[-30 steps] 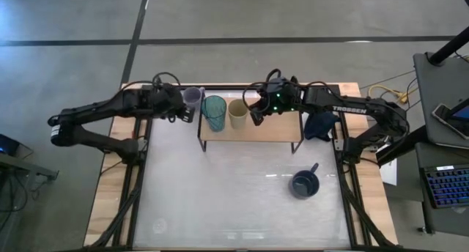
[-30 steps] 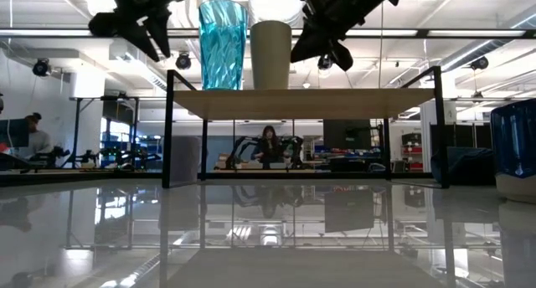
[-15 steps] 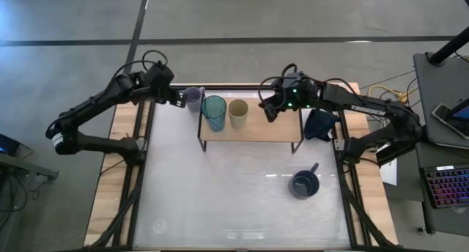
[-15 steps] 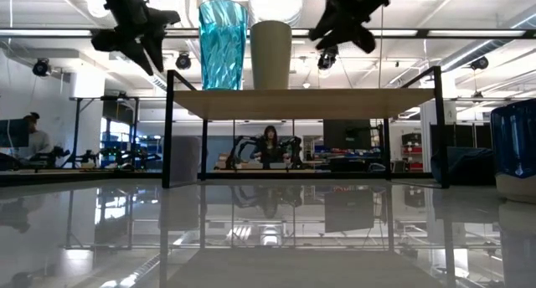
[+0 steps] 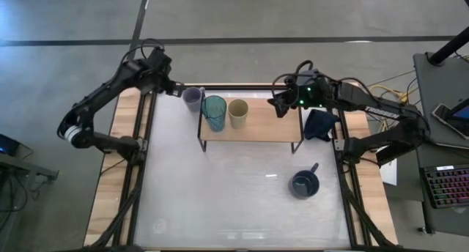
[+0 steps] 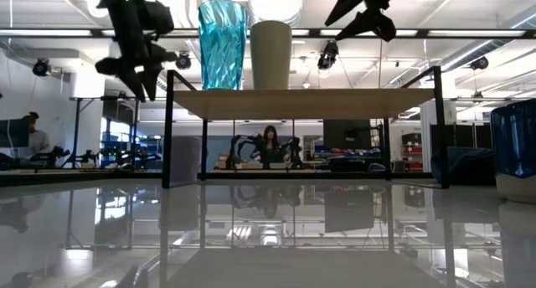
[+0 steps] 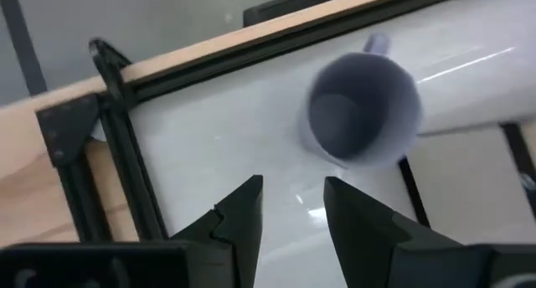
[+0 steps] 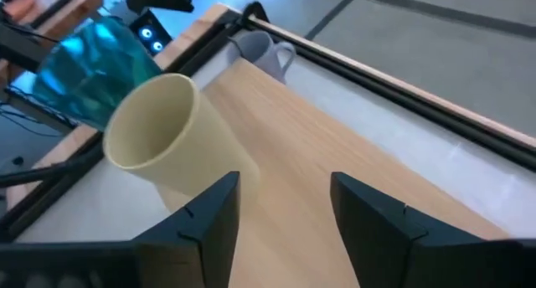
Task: Stack small to large cups/mugs on shelf
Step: Put the purple mug on the shelf
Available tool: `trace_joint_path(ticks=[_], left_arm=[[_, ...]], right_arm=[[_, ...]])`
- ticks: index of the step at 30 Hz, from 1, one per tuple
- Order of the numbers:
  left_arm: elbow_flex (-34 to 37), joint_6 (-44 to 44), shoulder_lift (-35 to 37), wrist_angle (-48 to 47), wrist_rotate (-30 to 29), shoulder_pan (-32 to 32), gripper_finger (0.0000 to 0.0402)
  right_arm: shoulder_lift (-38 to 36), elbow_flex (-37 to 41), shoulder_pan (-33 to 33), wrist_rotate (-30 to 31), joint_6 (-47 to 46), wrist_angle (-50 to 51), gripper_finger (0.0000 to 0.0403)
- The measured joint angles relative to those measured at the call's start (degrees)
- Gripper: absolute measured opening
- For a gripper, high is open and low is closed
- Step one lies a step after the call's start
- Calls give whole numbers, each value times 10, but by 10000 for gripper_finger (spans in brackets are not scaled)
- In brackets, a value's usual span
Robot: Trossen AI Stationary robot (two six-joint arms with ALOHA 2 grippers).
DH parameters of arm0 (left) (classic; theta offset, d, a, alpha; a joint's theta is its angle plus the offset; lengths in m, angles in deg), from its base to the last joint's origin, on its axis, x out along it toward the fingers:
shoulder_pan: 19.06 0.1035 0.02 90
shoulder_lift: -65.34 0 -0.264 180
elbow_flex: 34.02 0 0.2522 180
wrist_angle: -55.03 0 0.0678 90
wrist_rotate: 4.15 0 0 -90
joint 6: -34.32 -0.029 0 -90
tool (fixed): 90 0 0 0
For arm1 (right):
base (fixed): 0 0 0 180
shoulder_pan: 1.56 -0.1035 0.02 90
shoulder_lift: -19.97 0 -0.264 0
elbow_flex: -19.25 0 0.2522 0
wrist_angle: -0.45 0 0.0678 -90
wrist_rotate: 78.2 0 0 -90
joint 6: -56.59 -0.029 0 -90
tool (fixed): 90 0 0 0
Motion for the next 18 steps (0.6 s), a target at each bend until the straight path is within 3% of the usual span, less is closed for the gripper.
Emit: trace_joint_path(ticks=[6,18], left_arm=[[0,20,-61,56,67,38,115],[-22,-12,-168,72,79,38,115]], right_arm=[[8,0,0,1,-10,14,178],[17,0,0,14,-36,25,180]])
